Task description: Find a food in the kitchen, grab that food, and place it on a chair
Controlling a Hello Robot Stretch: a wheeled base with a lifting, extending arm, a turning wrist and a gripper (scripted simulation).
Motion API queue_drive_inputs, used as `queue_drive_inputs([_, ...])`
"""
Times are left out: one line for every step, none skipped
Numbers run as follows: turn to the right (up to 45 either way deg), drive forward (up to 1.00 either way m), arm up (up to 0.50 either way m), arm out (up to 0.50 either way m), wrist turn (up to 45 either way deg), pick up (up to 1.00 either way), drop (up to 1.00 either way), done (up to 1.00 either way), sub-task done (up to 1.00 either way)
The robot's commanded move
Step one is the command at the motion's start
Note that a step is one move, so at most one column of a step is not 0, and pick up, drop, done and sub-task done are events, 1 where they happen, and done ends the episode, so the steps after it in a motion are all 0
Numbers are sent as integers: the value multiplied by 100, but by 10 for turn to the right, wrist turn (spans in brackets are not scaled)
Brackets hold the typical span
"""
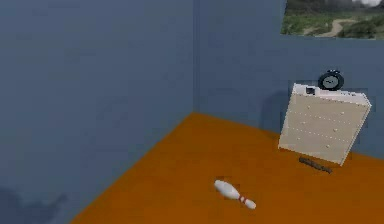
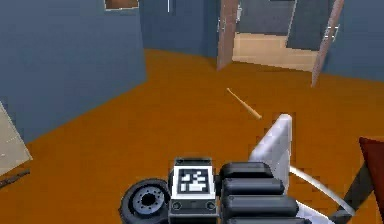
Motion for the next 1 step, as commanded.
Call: queue_drive_inputs([-60,0,0,0,0,0,0,0,0])
